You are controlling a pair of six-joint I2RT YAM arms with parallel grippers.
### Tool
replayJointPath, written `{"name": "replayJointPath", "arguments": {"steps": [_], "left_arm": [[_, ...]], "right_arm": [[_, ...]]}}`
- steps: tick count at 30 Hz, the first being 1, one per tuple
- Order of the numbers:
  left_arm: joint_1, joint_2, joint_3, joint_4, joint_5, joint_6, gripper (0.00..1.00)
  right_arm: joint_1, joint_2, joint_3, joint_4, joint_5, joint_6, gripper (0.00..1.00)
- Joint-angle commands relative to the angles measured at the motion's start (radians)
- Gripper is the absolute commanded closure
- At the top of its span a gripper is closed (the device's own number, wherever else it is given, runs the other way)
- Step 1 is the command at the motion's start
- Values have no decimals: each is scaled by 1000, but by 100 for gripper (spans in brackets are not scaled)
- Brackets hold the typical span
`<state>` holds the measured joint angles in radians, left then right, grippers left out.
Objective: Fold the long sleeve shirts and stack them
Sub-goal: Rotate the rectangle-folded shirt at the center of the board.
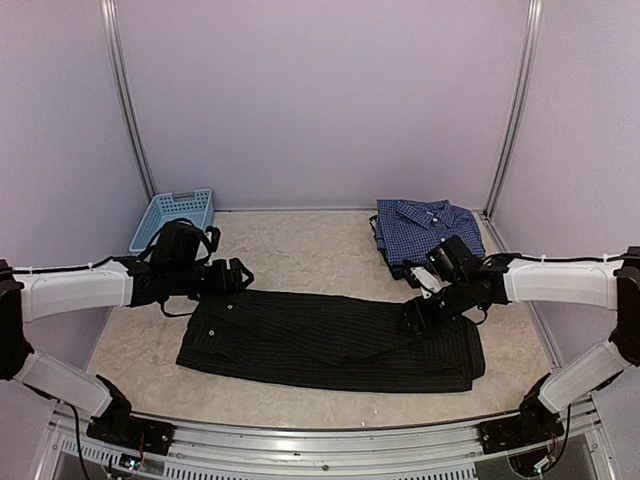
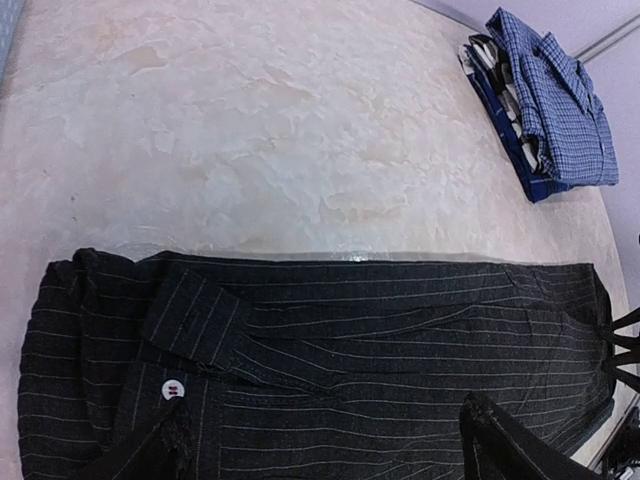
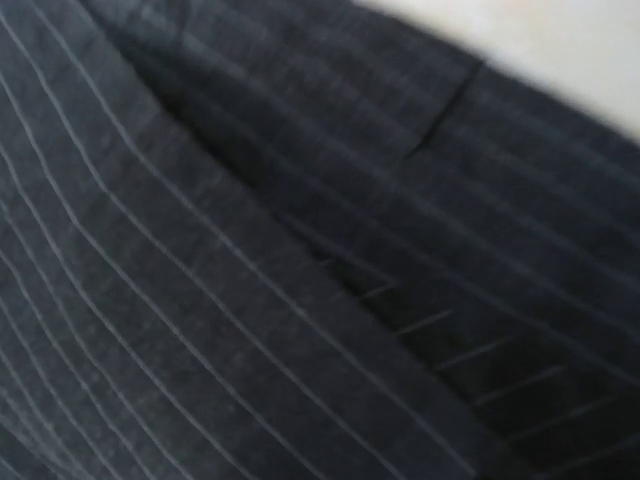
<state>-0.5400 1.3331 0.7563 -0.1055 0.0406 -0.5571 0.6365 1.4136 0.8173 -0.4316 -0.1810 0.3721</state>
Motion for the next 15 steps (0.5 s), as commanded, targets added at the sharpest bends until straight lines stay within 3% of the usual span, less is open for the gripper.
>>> {"name": "replayJointPath", "arguments": {"steps": [1,15], "left_arm": [[-63,88,8,89,22,3,13],[-77,289,-28,131,-16,13,12]], "right_arm": [[35,61,18,8,38,35,41],[35,225,66,-60,224,55,41]]}}
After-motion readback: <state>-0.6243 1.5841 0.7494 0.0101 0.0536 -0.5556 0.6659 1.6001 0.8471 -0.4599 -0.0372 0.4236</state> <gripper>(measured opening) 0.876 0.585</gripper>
